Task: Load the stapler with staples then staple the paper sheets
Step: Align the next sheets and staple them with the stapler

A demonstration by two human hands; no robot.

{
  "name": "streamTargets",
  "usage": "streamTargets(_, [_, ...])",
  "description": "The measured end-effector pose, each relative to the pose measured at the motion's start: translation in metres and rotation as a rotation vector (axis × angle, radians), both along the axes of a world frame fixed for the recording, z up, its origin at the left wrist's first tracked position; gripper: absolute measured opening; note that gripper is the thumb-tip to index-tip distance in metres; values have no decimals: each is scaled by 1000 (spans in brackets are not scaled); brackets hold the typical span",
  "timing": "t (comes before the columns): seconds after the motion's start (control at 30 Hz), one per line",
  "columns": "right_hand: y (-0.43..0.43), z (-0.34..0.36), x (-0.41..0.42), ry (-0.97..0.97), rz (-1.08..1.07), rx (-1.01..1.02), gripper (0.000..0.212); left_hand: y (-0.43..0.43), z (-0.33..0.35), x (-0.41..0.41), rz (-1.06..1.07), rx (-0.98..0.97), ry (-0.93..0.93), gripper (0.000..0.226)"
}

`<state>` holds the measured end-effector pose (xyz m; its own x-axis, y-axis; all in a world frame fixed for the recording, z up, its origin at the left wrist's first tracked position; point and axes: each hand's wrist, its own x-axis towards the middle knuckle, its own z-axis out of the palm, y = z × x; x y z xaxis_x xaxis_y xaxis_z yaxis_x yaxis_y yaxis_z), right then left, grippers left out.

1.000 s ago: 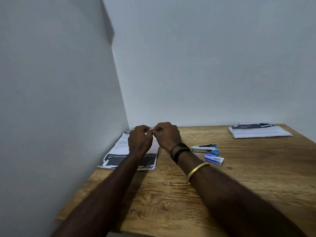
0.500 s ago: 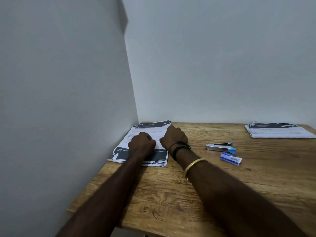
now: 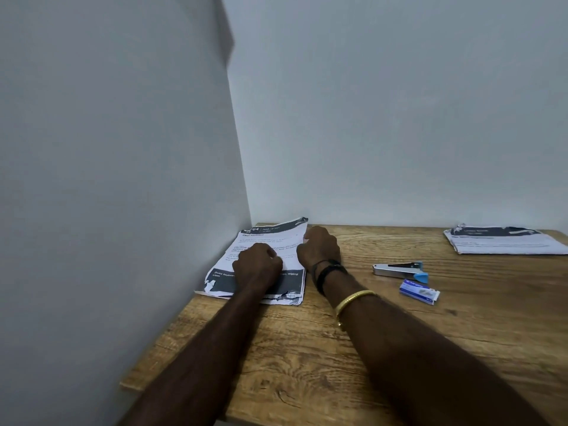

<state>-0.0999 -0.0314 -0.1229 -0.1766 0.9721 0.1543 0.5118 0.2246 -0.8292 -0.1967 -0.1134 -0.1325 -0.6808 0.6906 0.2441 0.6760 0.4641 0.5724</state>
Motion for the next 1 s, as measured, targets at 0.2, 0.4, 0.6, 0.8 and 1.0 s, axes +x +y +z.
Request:
streamTargets(0.2, [1,4,-5,214,-24,-41,21,-2,2,-2,10,116,1,23])
streamTargets(0.4, [7,2,-3,418,-42,-163,13,-5,9,-2,-31,537,90,16])
streamTargets(0.6, [9,9,10,570,-28,-136,6,-6,21,8,-108,758,168,18])
streamTargets(0.8, [18,14,37,595,-33,-88,10,-2,33,18,-100,740,177,15])
streamTargets(1.0, [30,18,77,600,-39,-46,7,6,42,38,-83,646,158,19])
